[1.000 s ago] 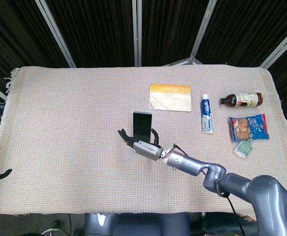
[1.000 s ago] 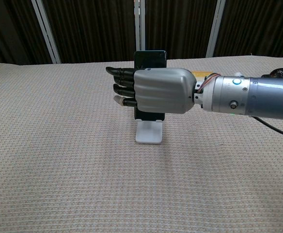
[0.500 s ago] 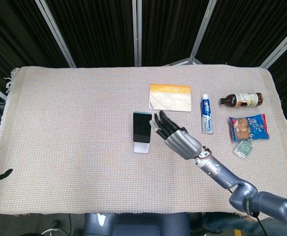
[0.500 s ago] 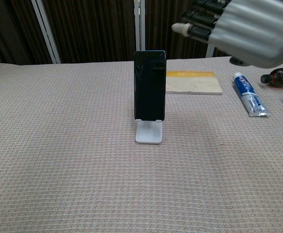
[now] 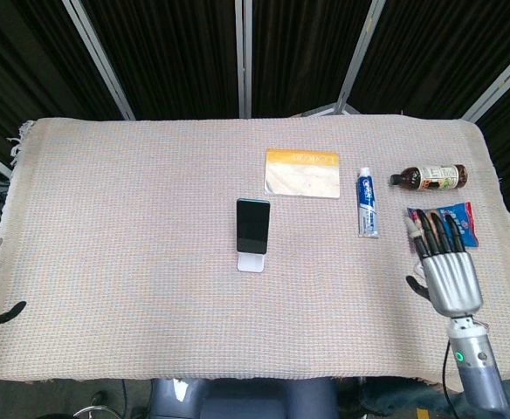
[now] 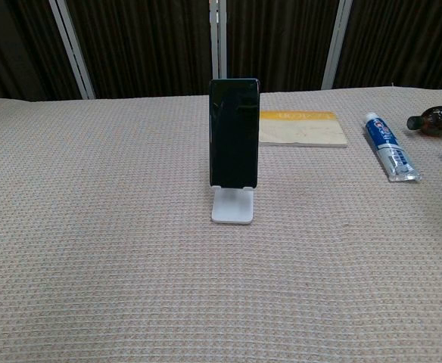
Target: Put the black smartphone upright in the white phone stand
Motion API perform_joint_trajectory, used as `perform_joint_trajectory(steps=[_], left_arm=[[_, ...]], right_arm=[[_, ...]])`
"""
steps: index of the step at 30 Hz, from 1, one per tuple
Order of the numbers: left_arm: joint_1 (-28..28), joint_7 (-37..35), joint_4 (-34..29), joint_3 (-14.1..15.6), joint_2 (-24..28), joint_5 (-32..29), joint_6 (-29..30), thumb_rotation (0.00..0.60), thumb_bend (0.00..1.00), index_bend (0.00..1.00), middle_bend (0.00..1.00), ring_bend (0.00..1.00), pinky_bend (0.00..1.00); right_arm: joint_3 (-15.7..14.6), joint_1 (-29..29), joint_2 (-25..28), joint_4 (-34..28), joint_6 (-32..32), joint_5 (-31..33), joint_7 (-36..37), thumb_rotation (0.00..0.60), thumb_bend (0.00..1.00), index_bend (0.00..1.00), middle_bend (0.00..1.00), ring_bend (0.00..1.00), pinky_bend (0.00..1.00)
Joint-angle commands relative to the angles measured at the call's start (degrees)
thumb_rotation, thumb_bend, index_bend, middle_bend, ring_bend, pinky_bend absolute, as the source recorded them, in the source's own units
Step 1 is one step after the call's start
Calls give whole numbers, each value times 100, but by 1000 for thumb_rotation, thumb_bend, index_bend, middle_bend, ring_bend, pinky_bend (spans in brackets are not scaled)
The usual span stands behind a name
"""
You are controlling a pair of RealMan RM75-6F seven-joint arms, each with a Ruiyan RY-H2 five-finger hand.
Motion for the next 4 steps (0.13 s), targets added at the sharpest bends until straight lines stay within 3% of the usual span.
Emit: perform_joint_trajectory(steps=[1,4], left_arm=[[37,-90,23,11,12,86,101,600,0,0,0,0,0],[67,-166,16,14,46,128,174,600,0,0,0,0,0]], right_arm=[[-271,-451,318,-223,169,173,472,600,0,0,0,0,0],[-320,-625,354,-177,292,124,669,600,0,0,0,0,0]])
